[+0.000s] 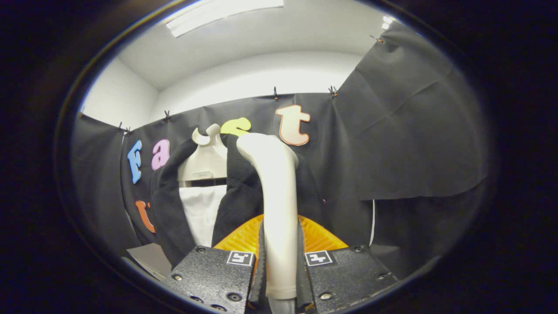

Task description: Iron the clothes twice with a garment steamer, once on the left side and once on the right side.

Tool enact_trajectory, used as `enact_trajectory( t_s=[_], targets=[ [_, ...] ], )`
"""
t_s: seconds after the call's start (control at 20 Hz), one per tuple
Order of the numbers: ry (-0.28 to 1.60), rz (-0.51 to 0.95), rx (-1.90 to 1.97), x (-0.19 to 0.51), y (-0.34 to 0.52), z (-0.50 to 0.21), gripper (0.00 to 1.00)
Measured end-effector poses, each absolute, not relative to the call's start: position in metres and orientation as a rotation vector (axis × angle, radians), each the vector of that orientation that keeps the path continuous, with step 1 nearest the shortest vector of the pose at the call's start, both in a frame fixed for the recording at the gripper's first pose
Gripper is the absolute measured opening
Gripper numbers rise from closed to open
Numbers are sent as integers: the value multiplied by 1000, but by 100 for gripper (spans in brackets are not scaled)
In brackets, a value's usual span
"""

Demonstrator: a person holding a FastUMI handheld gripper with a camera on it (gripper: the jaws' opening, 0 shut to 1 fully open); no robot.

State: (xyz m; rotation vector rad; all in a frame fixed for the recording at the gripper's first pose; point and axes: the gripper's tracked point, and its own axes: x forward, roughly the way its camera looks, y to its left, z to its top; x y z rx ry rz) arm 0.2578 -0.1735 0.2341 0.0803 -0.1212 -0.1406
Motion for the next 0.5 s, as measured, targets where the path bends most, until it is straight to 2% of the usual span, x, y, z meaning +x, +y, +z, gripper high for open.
enact_trajectory(
  t_s=[0.5],
  targets=[
    [-91, -101, 43, 230, -169, 202, 30]
  ],
)
